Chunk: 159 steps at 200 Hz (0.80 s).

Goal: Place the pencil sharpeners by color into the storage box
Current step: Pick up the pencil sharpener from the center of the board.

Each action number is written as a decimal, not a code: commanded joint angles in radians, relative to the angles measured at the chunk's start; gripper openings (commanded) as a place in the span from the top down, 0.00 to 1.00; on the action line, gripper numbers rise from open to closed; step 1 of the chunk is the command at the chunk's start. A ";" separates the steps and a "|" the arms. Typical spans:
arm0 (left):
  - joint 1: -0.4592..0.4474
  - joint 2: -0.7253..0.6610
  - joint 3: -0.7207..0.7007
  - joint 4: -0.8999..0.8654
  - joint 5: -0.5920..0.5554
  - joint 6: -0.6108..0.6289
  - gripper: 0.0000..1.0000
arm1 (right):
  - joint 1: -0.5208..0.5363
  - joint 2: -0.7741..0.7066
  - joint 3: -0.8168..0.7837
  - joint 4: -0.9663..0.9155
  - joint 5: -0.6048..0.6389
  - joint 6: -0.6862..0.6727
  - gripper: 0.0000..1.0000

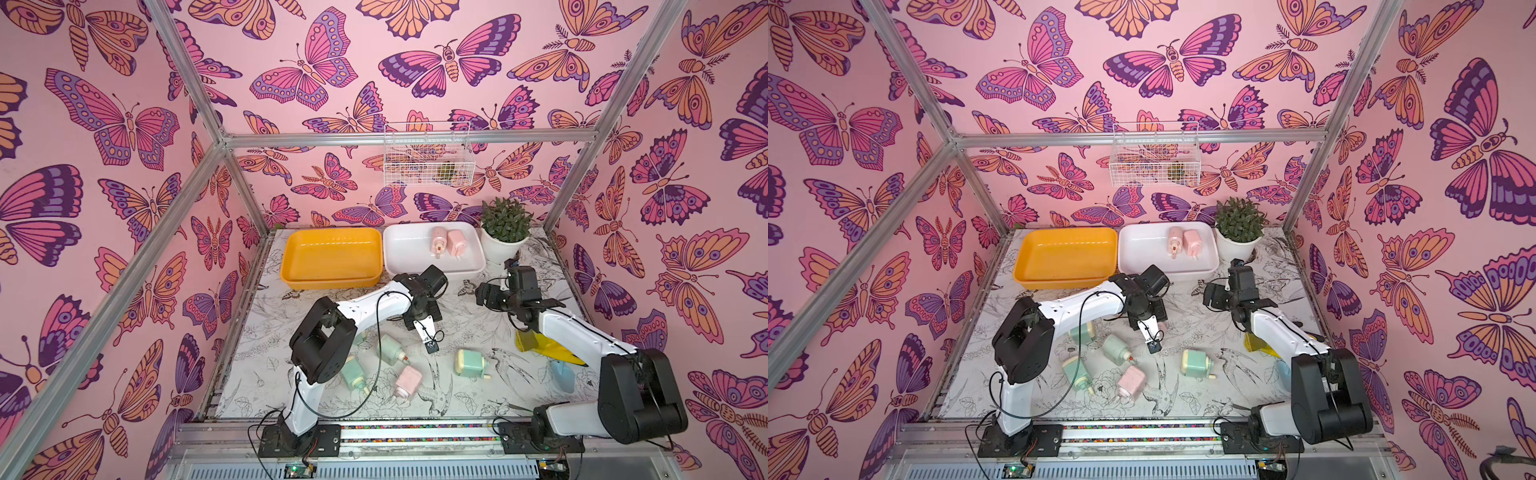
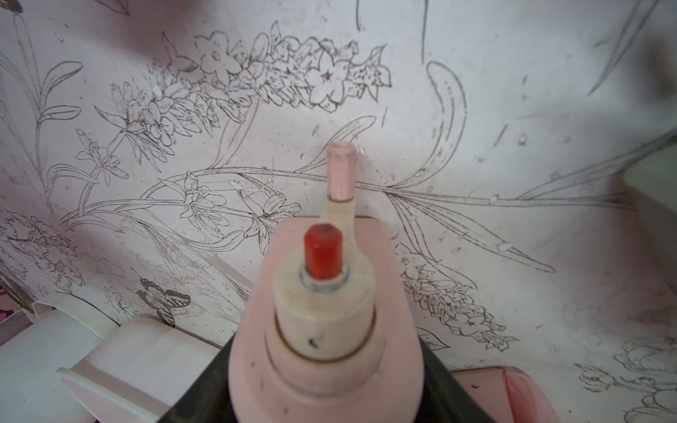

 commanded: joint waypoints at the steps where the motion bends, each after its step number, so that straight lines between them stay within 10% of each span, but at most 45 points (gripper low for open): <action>1: 0.003 0.043 -0.010 -0.020 0.012 0.126 0.00 | -0.002 0.016 0.027 -0.011 -0.023 0.006 0.03; 37: -0.004 0.013 -0.024 0.007 -0.017 0.080 0.00 | -0.002 0.044 0.033 -0.011 -0.102 -0.004 0.03; 119: -0.050 -0.112 0.064 0.202 -0.038 -0.625 0.00 | 0.063 0.110 0.031 0.016 -0.224 -0.014 0.03; 159: -0.094 -0.209 -0.034 0.270 0.025 -0.743 0.00 | 0.086 0.149 0.042 0.050 -0.232 0.021 0.04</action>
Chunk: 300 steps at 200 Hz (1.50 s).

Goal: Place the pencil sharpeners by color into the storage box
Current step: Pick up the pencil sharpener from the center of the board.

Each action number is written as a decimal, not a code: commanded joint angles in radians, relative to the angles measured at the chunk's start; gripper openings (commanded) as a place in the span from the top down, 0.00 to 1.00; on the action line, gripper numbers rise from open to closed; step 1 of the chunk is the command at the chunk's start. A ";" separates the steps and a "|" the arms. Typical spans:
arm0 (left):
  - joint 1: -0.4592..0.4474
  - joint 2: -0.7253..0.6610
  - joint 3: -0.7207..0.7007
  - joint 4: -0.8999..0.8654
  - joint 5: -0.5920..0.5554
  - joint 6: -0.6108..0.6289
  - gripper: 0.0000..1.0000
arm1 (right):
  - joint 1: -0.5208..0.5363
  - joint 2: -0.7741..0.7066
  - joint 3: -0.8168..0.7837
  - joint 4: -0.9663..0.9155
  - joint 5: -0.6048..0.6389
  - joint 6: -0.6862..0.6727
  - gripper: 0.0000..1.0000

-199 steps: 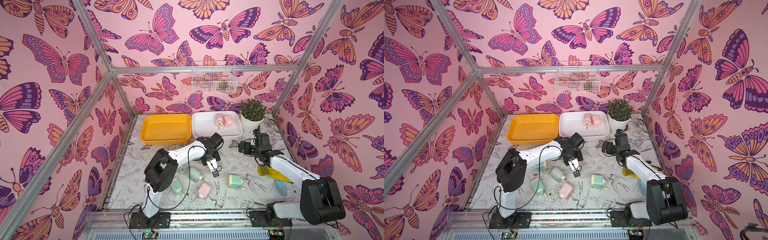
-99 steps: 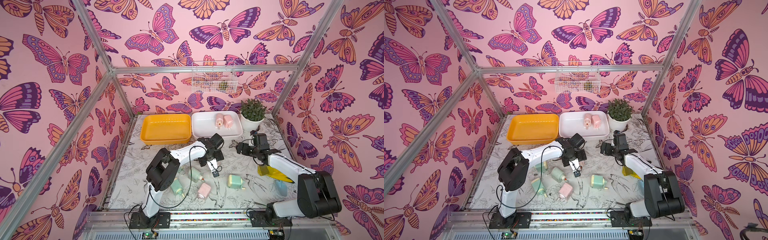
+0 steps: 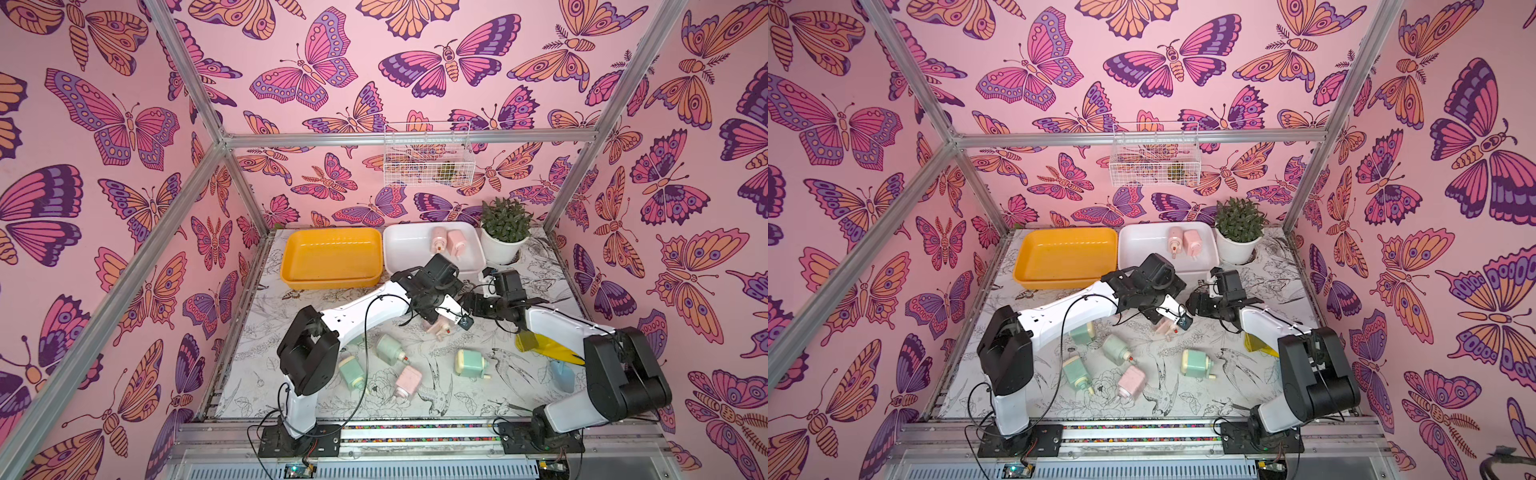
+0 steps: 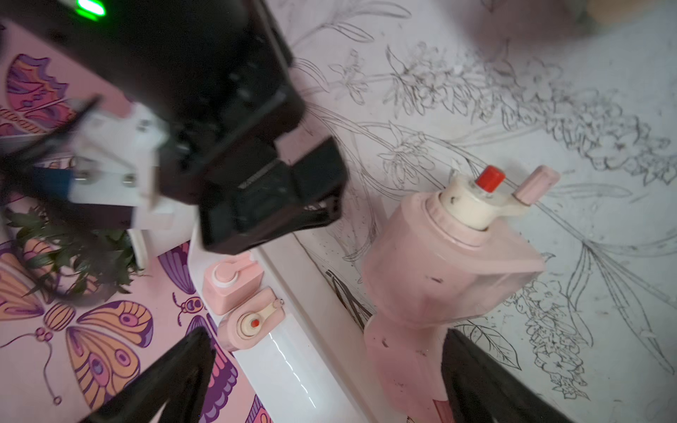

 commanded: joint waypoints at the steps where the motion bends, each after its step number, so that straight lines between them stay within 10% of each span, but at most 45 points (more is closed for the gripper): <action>1: -0.026 -0.067 -0.068 0.048 0.053 -0.158 0.00 | 0.016 0.024 0.037 0.030 -0.019 0.020 0.04; 66: -0.027 -0.156 -0.205 0.327 -0.164 -0.458 0.00 | 0.064 0.069 0.039 0.025 -0.007 0.031 0.03; 125: -0.028 -0.105 -0.161 0.350 -0.428 -1.218 0.00 | 0.058 0.034 0.070 -0.025 -0.213 0.032 0.04; 155: -0.005 -0.068 -0.176 0.179 -0.168 -1.272 0.00 | 0.018 -0.033 0.065 -0.132 -0.024 0.115 0.03; 212: -0.040 0.174 0.041 -0.116 -0.195 -1.443 0.01 | -0.092 -0.223 -0.014 -0.168 0.401 0.282 0.01; 300: -0.040 0.372 0.200 -0.171 -0.090 -1.351 0.14 | -0.131 -0.220 -0.043 -0.154 0.313 0.237 0.00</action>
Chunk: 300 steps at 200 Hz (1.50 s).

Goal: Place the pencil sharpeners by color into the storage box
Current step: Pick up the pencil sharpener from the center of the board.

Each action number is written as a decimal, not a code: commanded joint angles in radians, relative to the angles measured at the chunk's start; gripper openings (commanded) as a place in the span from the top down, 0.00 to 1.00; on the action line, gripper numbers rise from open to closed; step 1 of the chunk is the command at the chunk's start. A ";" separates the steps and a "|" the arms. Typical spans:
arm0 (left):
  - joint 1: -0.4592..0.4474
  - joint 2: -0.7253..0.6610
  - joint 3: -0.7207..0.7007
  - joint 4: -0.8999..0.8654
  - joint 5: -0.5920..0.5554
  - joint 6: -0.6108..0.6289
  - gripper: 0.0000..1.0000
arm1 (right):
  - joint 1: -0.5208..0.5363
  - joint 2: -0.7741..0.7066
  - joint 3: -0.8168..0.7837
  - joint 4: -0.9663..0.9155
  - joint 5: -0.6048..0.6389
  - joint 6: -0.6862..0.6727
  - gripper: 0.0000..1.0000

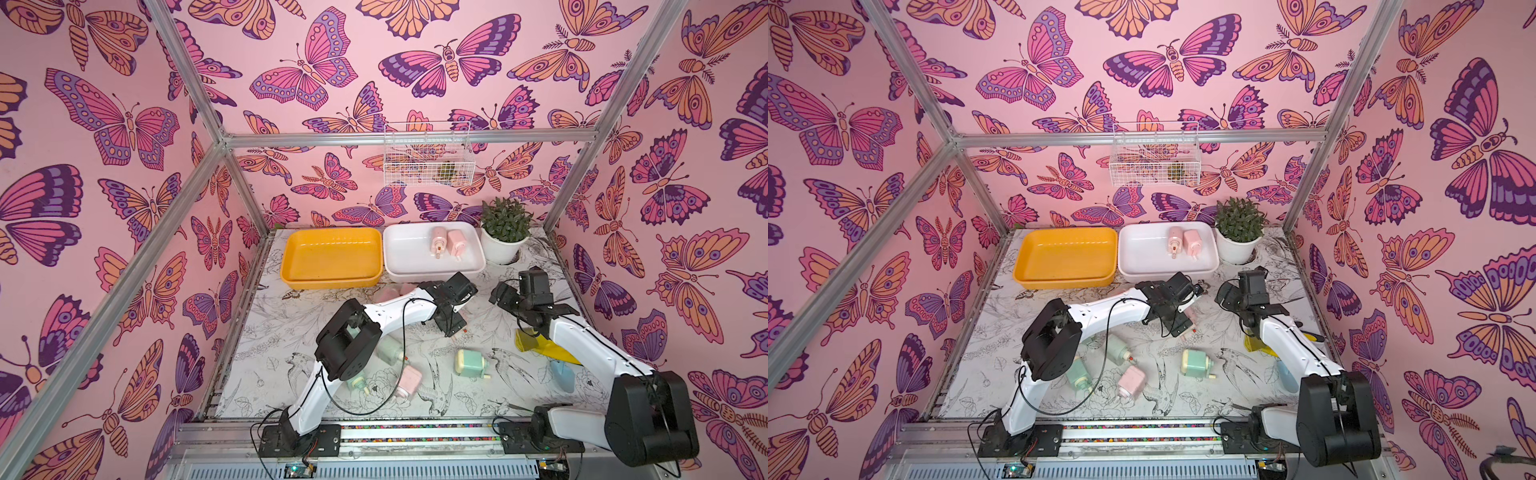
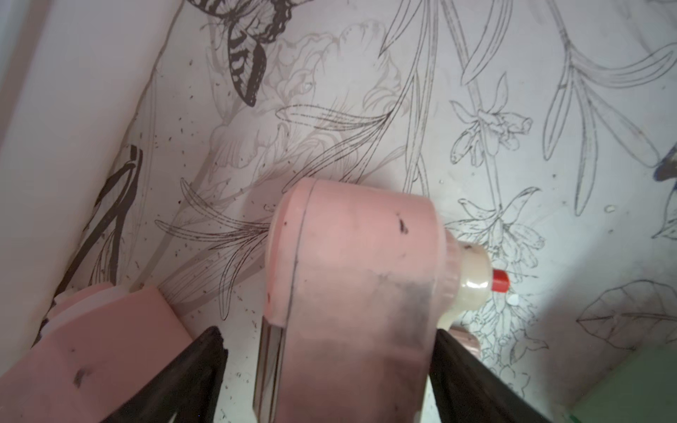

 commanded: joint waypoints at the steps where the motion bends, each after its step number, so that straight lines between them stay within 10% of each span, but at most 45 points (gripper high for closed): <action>1: 0.003 0.051 0.045 -0.061 0.030 0.034 0.15 | -0.001 0.018 -0.006 -0.018 -0.014 -0.015 0.00; 78: 0.025 0.082 0.069 -0.091 0.045 0.057 0.30 | -0.001 0.030 0.004 -0.004 -0.100 -0.057 0.00; 152: 0.043 -0.026 0.056 -0.064 0.072 0.043 1.00 | -0.005 -0.015 0.035 -0.094 -0.332 -0.146 0.01; 252: 0.097 -0.527 -0.486 0.628 0.313 0.244 1.00 | -0.044 -0.123 0.081 0.004 -0.941 -0.057 0.02; 300: 0.115 -0.537 -0.483 0.617 0.305 0.296 1.00 | -0.046 -0.277 0.081 -0.034 -0.632 0.049 0.02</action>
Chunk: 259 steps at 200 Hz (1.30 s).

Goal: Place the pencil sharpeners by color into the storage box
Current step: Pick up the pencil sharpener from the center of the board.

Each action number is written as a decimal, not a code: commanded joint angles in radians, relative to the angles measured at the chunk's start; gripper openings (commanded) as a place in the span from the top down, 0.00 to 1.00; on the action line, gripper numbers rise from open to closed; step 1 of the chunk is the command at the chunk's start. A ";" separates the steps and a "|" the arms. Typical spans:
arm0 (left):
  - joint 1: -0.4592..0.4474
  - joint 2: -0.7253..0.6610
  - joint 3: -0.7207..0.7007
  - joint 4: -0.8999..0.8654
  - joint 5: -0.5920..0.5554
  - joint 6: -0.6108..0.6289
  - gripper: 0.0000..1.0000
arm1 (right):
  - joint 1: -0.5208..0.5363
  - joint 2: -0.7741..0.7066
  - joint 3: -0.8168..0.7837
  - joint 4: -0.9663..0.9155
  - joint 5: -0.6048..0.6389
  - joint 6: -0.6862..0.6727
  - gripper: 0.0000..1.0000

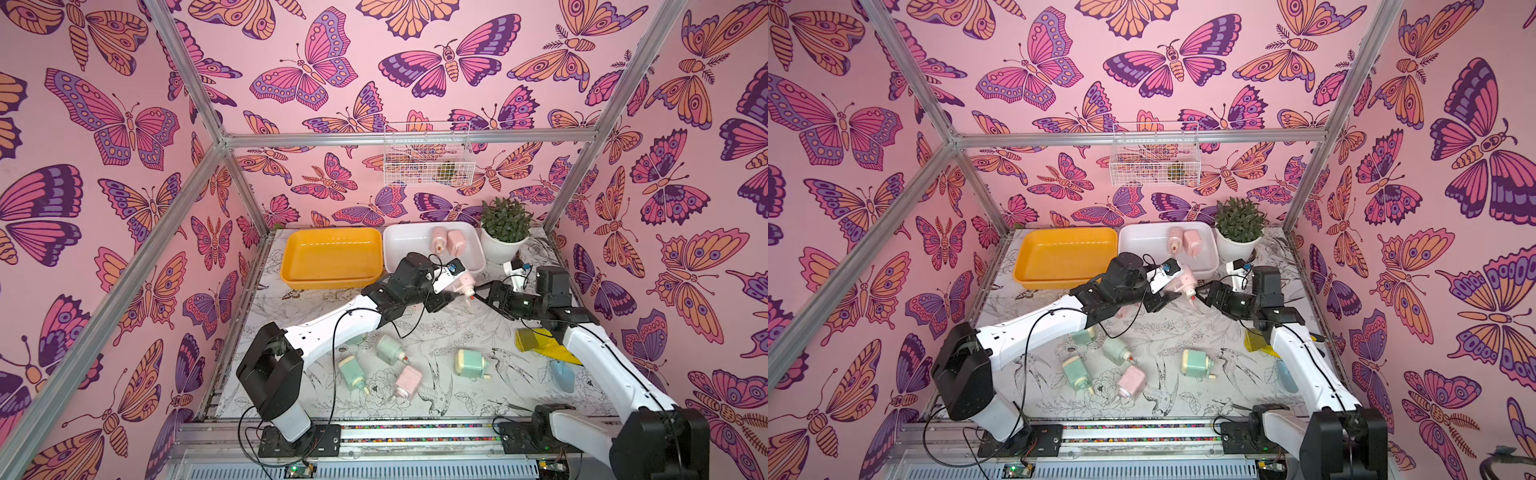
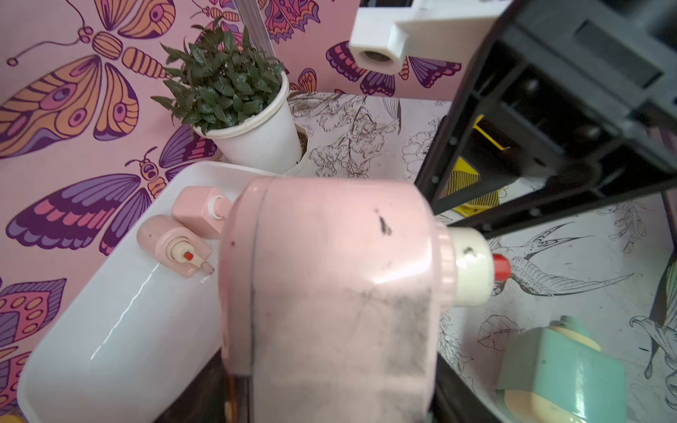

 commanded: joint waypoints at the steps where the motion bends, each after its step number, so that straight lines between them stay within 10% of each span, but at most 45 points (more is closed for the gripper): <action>1: 0.004 0.003 -0.021 0.042 0.040 0.050 1.00 | 0.004 -0.090 0.036 0.021 0.136 0.079 0.02; 43: 0.010 -0.008 -0.025 0.045 0.103 0.038 1.00 | 0.010 -0.127 -0.008 0.234 0.004 0.125 0.02; 194: 0.006 -0.023 -0.102 0.224 0.175 0.104 1.00 | 0.155 0.090 0.255 -0.204 -0.050 -0.178 0.19; 259: 0.004 -0.024 -0.106 0.225 0.198 0.122 1.00 | 0.172 0.133 0.283 -0.211 -0.021 -0.177 0.45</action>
